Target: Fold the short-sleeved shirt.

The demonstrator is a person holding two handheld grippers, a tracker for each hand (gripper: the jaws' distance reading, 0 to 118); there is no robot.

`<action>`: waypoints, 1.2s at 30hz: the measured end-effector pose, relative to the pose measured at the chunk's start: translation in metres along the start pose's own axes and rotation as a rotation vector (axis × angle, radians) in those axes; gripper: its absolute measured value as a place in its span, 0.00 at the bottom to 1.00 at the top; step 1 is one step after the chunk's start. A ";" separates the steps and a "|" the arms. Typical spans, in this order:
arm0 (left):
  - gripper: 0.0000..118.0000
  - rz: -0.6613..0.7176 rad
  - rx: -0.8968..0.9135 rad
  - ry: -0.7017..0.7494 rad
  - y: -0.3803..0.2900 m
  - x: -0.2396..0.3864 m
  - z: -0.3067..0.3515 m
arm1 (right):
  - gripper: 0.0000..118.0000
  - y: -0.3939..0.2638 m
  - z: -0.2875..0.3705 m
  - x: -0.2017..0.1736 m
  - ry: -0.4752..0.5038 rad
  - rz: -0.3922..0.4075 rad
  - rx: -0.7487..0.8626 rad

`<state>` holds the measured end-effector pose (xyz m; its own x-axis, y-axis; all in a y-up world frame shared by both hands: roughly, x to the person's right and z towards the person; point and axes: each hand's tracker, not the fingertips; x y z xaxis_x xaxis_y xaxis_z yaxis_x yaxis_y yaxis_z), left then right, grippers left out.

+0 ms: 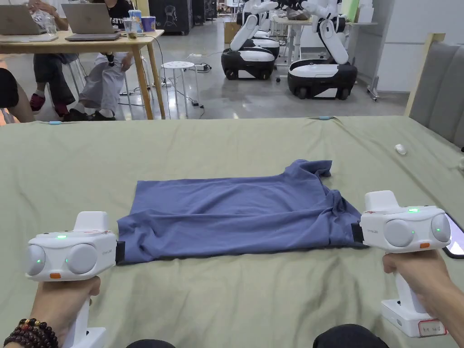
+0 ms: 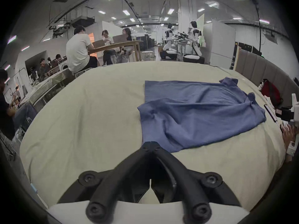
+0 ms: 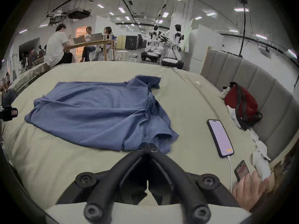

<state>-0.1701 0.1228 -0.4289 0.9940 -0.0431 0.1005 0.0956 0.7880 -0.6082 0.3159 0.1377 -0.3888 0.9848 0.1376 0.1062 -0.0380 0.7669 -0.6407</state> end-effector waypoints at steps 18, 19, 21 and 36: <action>0.78 0.006 -0.165 -0.025 0.000 0.000 -0.093 | 0.00 0.000 -0.038 -0.012 0.042 0.039 -0.036; 0.77 -0.002 -0.179 -0.021 -0.003 0.002 -0.095 | 0.00 0.000 -0.040 -0.013 0.042 0.041 -0.039; 0.73 -0.001 -0.157 -0.020 -0.009 0.004 -0.095 | 0.00 -0.001 -0.044 -0.012 0.042 0.044 -0.047; 0.06 -0.060 -0.097 -0.004 0.008 0.003 -0.078 | 0.46 0.018 -0.073 0.013 0.035 -0.026 -0.064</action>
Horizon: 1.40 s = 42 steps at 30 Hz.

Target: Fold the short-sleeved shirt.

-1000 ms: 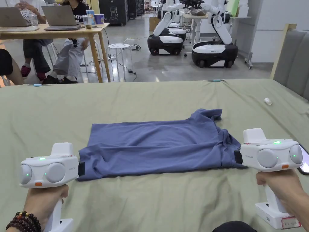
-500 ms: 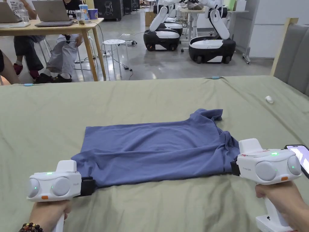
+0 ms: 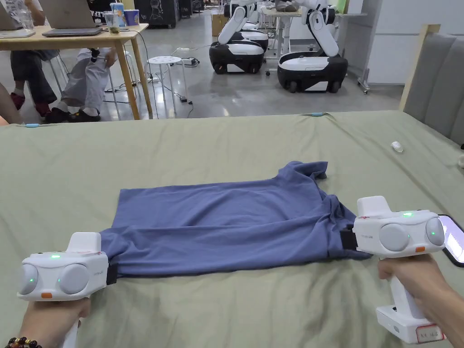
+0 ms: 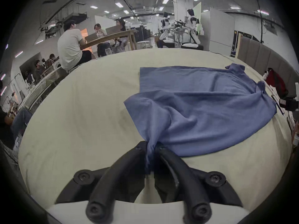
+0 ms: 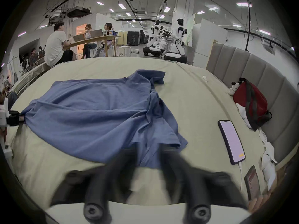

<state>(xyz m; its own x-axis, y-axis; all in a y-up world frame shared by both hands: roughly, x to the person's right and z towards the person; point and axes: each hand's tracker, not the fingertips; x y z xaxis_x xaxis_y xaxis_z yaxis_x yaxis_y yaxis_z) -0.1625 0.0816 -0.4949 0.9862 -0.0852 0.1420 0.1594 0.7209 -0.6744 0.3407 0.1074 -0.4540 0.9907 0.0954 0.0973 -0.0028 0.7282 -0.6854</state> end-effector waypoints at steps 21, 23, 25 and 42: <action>0.06 -0.011 0.021 0.018 -0.002 0.005 0.005 | 0.07 -0.010 -0.044 -0.013 -0.010 0.073 -0.139; 0.06 -0.008 0.035 0.023 -0.002 0.005 0.011 | 0.07 -0.011 -0.039 -0.012 -0.015 0.070 -0.134; 0.06 -0.002 0.041 0.022 -0.002 0.004 0.016 | 0.07 -0.014 -0.029 -0.013 -0.021 0.080 -0.130; 0.05 -0.022 0.068 -0.031 -0.103 0.003 0.131 | 0.07 -0.111 0.103 -0.005 -0.015 0.079 -0.094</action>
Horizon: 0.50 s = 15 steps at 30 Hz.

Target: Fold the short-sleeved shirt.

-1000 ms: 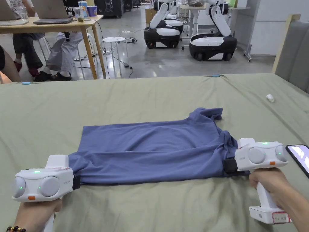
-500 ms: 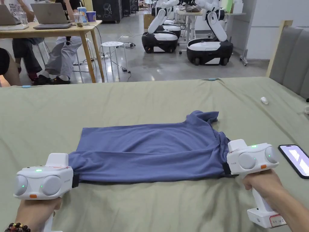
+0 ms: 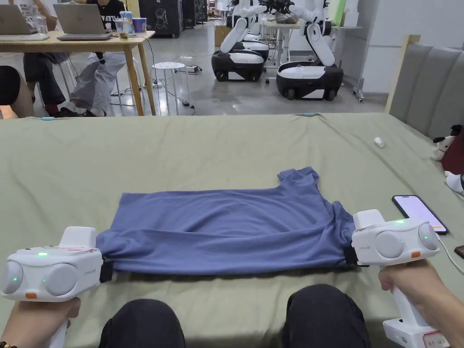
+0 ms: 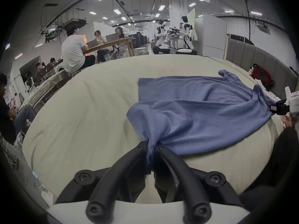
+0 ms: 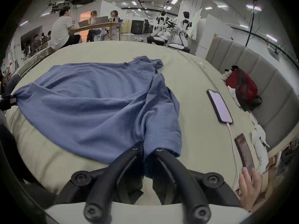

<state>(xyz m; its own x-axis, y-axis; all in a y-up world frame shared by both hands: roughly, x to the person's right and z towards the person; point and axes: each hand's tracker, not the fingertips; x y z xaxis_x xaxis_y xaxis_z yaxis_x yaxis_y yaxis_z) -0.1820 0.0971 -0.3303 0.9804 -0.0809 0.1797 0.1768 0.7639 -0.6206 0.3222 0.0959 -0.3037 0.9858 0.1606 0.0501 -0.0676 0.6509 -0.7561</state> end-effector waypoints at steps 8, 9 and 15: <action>0.05 0.028 0.005 0.005 -0.022 0.001 0.014 | 0.07 -0.022 0.017 -0.012 -0.008 0.001 0.003; 0.05 0.038 0.006 0.007 -0.021 0.001 0.012 | 0.08 -0.022 0.018 -0.013 -0.014 0.000 0.005; 0.82 0.038 0.018 0.022 -0.012 -0.001 0.013 | 0.82 -0.021 0.020 -0.007 -0.015 -0.026 0.043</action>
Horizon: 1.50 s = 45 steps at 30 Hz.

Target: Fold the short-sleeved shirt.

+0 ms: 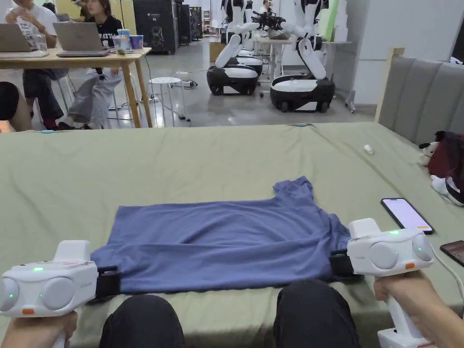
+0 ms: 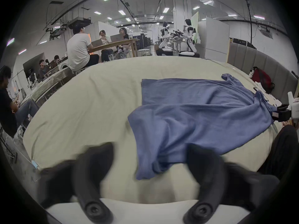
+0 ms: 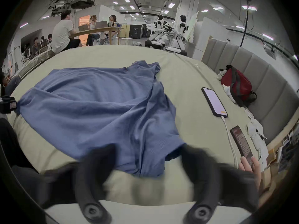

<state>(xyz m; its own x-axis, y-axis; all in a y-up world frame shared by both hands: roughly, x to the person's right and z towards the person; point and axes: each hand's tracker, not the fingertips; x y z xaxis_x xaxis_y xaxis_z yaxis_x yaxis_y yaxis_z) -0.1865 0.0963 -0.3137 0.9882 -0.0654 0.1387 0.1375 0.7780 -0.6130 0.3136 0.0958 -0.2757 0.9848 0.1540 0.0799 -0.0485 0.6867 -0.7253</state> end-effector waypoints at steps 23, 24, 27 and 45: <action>0.00 -0.007 0.081 -0.021 0.053 0.000 -0.017 | 0.00 0.050 -0.002 -0.009 0.048 0.020 0.145; 0.00 -0.004 0.091 -0.023 0.062 0.000 -0.020 | 0.00 0.055 0.002 -0.009 0.053 0.016 0.159; 0.00 0.001 0.111 -0.028 0.089 -0.001 -0.035 | 0.00 0.068 0.000 -0.010 0.064 0.019 0.187; 0.84 0.080 -0.177 -0.003 0.179 -0.004 -0.254 | 0.00 0.080 -0.046 -0.001 0.099 0.014 0.138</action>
<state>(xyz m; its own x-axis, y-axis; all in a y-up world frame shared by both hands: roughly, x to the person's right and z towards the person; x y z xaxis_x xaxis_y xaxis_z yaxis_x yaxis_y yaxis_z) -0.1487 0.0766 -0.6216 0.9962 -0.0056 0.0867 0.0689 0.6587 -0.7493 0.3165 0.1179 -0.3657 0.9951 0.0984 -0.0022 -0.0783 0.7771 -0.6245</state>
